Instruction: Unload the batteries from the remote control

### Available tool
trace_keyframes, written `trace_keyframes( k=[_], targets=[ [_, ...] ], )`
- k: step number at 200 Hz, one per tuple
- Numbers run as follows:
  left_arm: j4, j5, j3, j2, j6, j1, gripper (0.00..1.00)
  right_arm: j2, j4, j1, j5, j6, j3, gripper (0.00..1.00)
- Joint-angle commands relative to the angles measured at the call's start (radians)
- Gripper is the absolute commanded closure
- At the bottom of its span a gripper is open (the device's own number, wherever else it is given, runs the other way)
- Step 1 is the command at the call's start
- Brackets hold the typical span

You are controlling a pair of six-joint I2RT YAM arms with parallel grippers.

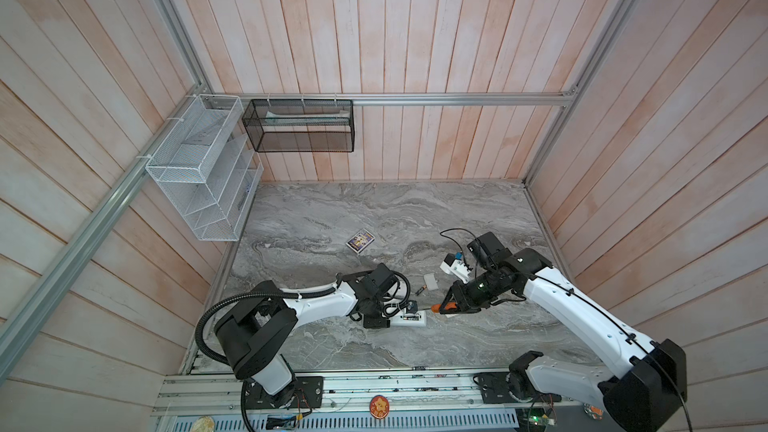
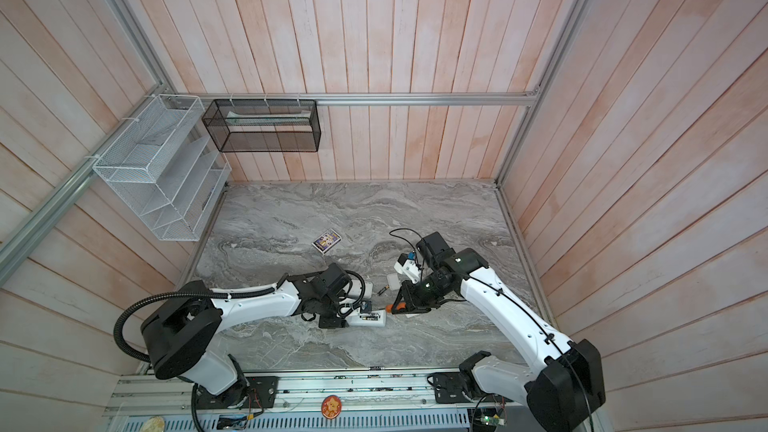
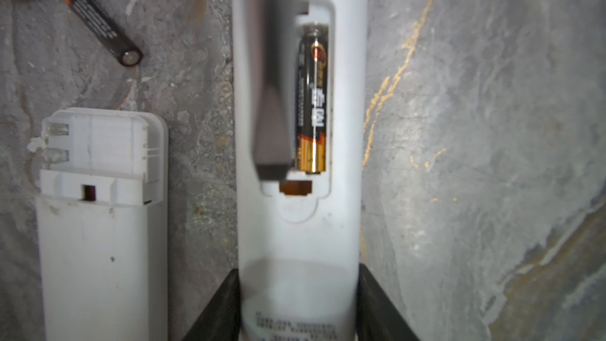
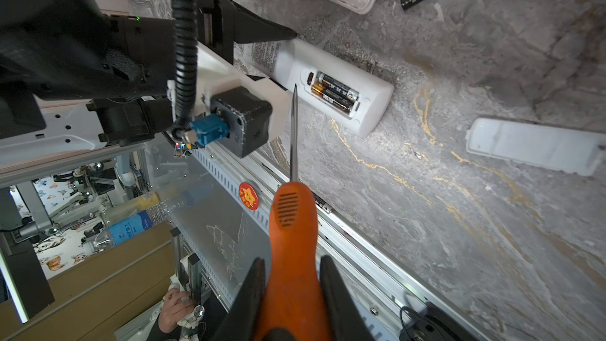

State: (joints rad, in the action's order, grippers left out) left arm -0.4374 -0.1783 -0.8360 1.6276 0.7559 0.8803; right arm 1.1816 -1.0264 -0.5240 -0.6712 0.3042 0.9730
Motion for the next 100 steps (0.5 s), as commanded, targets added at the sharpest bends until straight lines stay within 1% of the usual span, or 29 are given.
trace_keyframes(
  k=[1,16,28,37,100],
  targets=[
    [-0.052,0.008,0.062,0.11,0.013,0.023,0.99,0.002,-0.009,-0.003,-0.009,-0.019,0.027,1.0],
    [-0.054,0.008,0.061,0.11,0.013,0.023,0.99,0.013,-0.04,-0.002,0.049,-0.016,0.032,1.0],
    [-0.053,0.008,0.06,0.11,0.013,0.022,0.99,0.026,-0.078,-0.002,0.125,-0.008,0.044,1.0],
    [-0.054,0.008,0.062,0.11,0.013,0.022,0.99,0.036,-0.101,-0.002,0.15,-0.009,0.052,1.0],
    [-0.054,0.008,0.059,0.111,0.015,0.022,1.0,0.056,-0.135,-0.002,0.183,-0.026,0.062,1.0]
  ],
)
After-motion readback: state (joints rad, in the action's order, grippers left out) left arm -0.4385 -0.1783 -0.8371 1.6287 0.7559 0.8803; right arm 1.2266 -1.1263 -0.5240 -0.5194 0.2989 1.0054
